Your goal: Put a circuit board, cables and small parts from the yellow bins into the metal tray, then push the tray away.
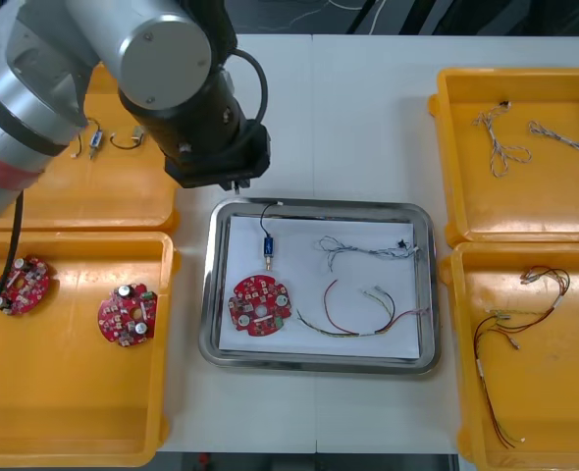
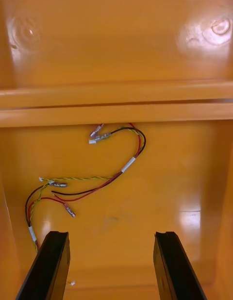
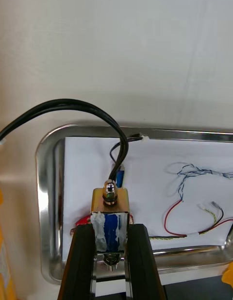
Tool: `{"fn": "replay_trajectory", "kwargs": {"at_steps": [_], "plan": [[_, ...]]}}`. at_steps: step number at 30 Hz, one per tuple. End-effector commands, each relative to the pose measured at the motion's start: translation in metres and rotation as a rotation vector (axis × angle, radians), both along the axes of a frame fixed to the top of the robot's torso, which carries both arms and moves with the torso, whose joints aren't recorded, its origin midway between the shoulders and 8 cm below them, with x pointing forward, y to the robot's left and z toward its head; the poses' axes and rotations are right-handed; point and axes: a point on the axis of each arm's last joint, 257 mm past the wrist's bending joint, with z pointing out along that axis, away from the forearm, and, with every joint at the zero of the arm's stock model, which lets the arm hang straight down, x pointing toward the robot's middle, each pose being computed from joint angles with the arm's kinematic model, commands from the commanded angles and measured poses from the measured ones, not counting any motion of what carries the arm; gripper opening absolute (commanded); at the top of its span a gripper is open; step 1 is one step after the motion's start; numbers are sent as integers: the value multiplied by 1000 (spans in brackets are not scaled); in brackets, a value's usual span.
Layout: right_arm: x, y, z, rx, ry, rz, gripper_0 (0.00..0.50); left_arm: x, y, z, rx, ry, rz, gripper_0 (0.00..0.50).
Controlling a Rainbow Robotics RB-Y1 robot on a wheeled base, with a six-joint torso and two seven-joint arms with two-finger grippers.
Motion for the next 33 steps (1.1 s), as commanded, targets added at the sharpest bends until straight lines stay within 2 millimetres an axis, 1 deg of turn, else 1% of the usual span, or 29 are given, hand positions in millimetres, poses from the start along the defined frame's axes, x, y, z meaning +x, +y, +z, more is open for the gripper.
{"fn": "replay_trajectory", "kwargs": {"at_steps": [1,4,8,11,13,14,17,22,33], "plan": [[-9,-18,-1,-23,27,-19,500,-4,-46,11,-3,-81,-83,0],[-9,-18,-6,-18,40,-22,500,-8,-57,-3,8,-82,-104,0],[-5,-20,-7,-13,30,-28,500,-13,-67,-20,27,-84,-130,0],[-4,-22,-7,-20,29,-34,500,-16,-72,-30,26,-83,-137,0],[-4,-21,-7,-15,30,-36,500,-17,-76,-40,16,-83,-139,0],[-4,-21,-7,-14,30,-36,500,-18,-77,-47,23,-86,-143,0],[-5,-20,-8,-12,33,-38,500,-18,-78,-57,37,-101,-146,0],[-6,-20,-8,-10,35,-41,500,-21,-80,-70,31,-95,-146,0],[-5,-21,-8,-7,33,-55,500,-23,-77,-87,40,-90,-131,0]]}}
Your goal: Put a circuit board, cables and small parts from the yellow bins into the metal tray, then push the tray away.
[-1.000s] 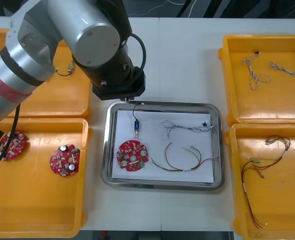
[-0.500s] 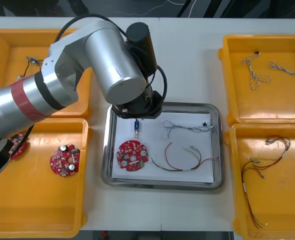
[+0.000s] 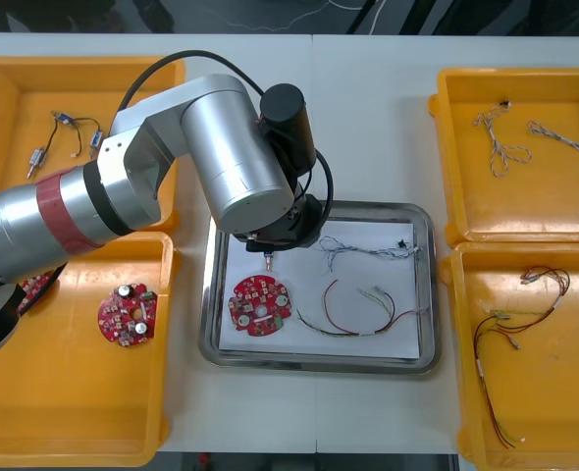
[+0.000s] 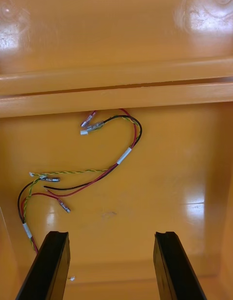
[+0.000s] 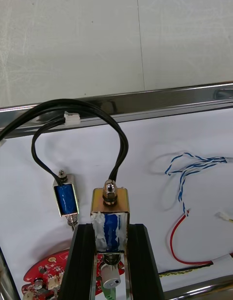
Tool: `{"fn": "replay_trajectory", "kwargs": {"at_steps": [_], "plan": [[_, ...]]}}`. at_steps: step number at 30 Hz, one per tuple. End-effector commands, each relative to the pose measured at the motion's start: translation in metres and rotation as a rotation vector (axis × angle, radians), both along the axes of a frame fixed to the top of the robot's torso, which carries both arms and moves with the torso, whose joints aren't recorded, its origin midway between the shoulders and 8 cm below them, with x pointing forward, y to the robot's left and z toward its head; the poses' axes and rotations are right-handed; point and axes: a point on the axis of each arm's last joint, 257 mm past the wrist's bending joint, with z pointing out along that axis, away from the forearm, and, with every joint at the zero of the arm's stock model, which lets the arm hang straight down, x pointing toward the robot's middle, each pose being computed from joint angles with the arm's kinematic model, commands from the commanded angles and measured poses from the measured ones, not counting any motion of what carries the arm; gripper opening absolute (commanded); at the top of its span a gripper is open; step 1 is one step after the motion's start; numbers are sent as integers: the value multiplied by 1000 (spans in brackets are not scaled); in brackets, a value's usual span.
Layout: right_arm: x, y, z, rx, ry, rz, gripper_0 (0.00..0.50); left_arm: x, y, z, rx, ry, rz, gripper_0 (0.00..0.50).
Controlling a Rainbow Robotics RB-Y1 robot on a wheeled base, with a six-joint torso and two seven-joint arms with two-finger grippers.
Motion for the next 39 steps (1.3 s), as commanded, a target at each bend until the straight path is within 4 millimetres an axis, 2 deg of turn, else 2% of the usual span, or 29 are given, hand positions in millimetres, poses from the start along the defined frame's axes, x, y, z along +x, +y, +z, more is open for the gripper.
{"fn": "replay_trajectory", "kwargs": {"at_steps": [1,8,19,30,31,32,34,35,36,39], "plan": [[-3,-14,6,-35,-4,-29,500,-10,-19,-7,-52,8,35,0],[-4,-15,6,-38,1,-35,500,1,-20,-15,-73,-7,50,0],[-4,-16,6,-36,0,-41,500,-1,-16,-29,-51,-1,54,0],[-5,-14,5,-25,4,-45,500,-2,-20,-29,-70,2,62,4],[-5,-13,5,-24,4,-45,500,-2,-20,-28,-71,1,64,64],[-5,-13,5,-24,4,-45,500,-1,-20,-28,-71,0,65,94],[-6,-13,5,-23,9,-44,500,-1,-21,-28,-75,-1,65,270],[-7,-13,4,-23,14,-44,500,-1,-21,-28,-78,-1,66,326],[-7,-13,4,-22,14,-42,500,-2,-22,-28,-79,-1,66,415],[-7,-11,5,-21,12,-40,500,-1,-22,-27,-80,-6,67,467]]}}
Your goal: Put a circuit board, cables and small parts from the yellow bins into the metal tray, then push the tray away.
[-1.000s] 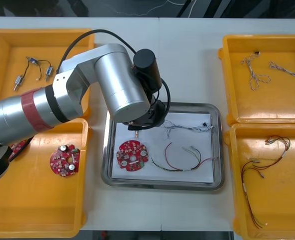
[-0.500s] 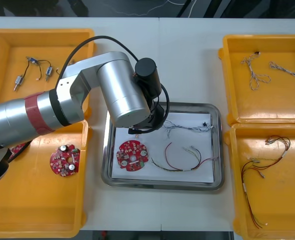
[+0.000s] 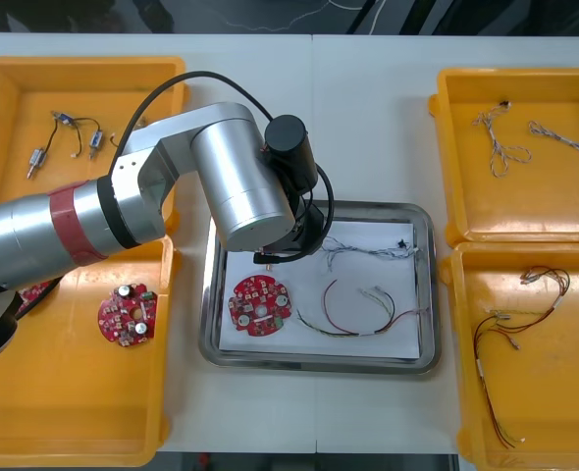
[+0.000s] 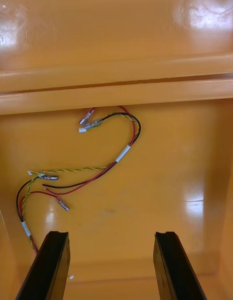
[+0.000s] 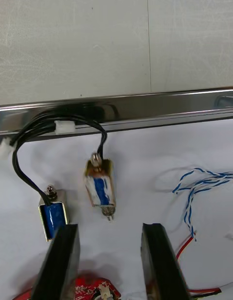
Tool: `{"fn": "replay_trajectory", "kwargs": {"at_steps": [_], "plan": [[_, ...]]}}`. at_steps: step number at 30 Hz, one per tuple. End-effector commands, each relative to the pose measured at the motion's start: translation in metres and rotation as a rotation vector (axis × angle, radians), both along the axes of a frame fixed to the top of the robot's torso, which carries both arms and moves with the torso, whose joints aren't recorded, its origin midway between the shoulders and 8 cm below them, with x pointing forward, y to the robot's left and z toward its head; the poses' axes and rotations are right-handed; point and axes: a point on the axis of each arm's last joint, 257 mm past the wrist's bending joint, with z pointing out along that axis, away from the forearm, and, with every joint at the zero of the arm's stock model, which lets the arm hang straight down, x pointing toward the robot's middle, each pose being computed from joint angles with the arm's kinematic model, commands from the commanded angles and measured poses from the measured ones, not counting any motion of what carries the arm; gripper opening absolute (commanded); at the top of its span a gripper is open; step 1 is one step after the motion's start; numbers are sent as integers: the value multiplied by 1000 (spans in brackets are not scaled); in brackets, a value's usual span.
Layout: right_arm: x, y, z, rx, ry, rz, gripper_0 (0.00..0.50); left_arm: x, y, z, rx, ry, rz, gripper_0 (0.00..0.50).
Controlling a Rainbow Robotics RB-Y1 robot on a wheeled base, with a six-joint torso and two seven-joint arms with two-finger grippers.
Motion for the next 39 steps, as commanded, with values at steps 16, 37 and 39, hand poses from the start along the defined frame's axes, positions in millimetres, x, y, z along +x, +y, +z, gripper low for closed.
{"fn": "replay_trajectory", "kwargs": {"at_steps": [16,37,39], "plan": [[-5,-10,7,-22,-2,-35,500,-2,-4,17,-69,-25,60,500],[-5,-10,7,-22,-2,-35,500,-8,106,118,-55,43,184,500],[-5,-10,7,-22,-2,-35,500,-10,122,126,-28,56,181,500]]}}
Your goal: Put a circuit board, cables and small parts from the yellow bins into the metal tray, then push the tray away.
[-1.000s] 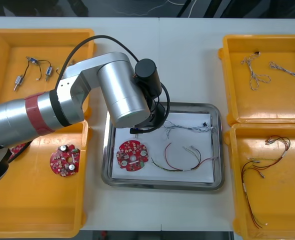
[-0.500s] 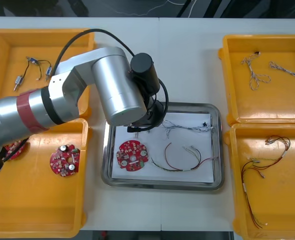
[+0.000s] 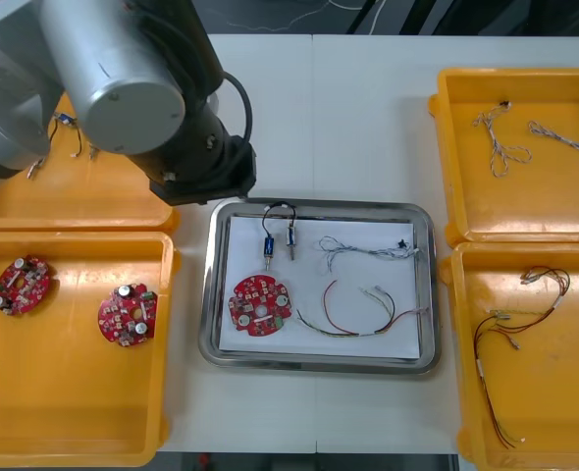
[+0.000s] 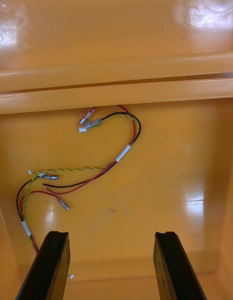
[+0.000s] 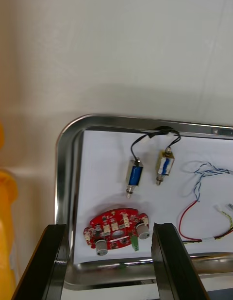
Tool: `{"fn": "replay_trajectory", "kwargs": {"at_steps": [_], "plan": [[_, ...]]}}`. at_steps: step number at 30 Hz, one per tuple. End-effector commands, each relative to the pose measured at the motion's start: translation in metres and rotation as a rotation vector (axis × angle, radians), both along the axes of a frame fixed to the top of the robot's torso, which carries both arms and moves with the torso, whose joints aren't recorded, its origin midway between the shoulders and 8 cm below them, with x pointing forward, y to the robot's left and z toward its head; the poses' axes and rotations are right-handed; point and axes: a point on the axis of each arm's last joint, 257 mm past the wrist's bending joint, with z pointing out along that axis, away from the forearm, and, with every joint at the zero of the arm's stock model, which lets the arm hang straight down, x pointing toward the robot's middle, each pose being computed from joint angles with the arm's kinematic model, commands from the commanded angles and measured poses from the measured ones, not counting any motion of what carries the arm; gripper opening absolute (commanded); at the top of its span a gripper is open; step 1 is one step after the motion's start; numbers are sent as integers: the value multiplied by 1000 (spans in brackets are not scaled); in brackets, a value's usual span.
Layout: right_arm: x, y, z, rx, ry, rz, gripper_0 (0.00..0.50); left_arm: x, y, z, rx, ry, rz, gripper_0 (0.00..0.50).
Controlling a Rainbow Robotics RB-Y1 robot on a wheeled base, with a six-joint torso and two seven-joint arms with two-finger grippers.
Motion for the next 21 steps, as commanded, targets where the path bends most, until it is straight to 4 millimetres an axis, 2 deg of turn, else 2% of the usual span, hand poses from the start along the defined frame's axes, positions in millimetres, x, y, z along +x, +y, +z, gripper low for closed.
{"fn": "replay_trajectory", "kwargs": {"at_steps": [1,8,16,21], "plan": [[-4,-10,8,-22,-3,-34,500,-3,43,27,48,4,0,500],[-4,-10,8,-22,-3,-34,500,-14,85,38,75,33,-29,500],[-6,-10,4,-17,4,-41,500,-29,135,36,98,38,-70,500],[-5,-12,9,-21,-7,-44,500,-42,166,33,134,66,-74,500]]}}
